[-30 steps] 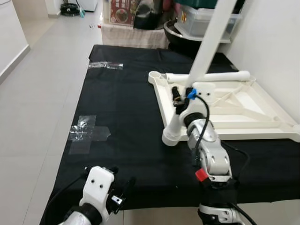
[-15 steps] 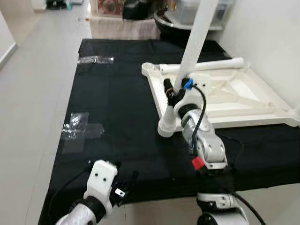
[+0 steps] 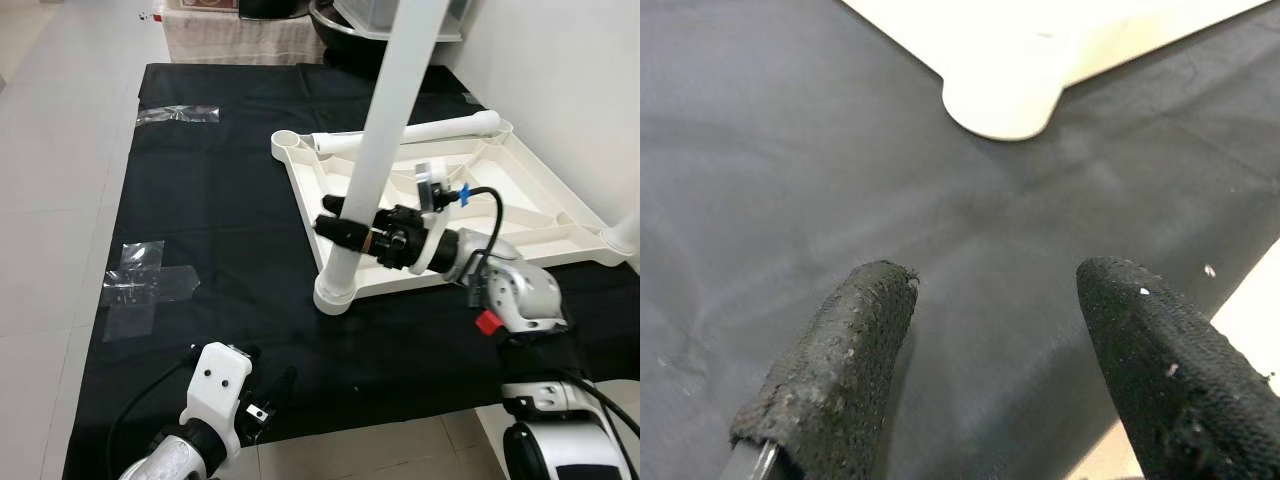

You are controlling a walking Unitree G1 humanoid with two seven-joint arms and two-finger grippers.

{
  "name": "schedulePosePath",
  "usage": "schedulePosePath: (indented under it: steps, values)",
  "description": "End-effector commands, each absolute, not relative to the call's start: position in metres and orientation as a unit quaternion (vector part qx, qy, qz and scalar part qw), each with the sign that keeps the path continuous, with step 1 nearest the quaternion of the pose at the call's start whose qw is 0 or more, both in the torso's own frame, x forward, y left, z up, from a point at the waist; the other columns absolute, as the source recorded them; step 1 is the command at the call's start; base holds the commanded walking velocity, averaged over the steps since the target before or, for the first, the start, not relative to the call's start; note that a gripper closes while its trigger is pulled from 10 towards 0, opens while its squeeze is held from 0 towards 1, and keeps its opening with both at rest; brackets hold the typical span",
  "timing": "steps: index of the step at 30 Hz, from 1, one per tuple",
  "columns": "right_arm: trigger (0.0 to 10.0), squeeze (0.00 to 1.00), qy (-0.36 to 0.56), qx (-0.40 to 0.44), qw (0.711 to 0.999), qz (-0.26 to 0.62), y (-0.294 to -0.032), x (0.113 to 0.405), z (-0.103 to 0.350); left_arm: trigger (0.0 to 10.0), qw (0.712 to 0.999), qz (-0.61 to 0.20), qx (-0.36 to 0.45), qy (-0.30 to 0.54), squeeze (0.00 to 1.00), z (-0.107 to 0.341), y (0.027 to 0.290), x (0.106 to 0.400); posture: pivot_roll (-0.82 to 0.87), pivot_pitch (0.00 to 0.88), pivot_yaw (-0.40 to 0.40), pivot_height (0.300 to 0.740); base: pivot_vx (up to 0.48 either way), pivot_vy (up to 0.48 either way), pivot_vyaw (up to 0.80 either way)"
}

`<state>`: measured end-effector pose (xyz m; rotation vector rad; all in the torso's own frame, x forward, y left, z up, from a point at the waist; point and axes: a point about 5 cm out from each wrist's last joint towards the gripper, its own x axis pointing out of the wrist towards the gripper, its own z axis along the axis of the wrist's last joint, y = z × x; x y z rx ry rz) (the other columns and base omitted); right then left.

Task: Building children table

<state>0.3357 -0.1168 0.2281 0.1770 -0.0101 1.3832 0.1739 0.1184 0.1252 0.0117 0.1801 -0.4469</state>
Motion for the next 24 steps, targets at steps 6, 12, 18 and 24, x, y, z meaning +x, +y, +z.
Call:
schedulePosePath:
  steps: [6,12,18,24]
  values:
    - [0.0,0.00,0.002,0.052,0.765,0.642,-0.092,0.345,0.220,10.0,0.969,-0.227,-0.003,0.096,0.00,0.123,0.115,0.168,0.15,0.117,-0.149,0.740,0.000,0.000,0.00]
    - [0.0,0.00,-0.037,0.052,0.831,0.552,-0.090,0.351,0.224,10.0,0.969,-0.225,-0.004,0.100,0.00,0.120,0.115,0.166,0.14,0.089,-0.145,0.740,0.000,0.000,0.00]
    - [0.0,0.00,-0.010,0.044,0.990,0.133,-0.120,0.363,0.212,10.0,0.967,-0.232,-0.008,0.102,0.00,0.118,0.115,0.165,0.12,0.068,-0.137,0.740,0.000,0.000,0.00]
    - [0.0,0.00,0.004,0.046,0.998,-0.032,-0.129,0.341,0.200,10.0,0.967,-0.235,-0.007,0.101,0.00,0.117,0.113,0.165,0.13,0.061,-0.139,0.740,0.000,0.000,0.00]
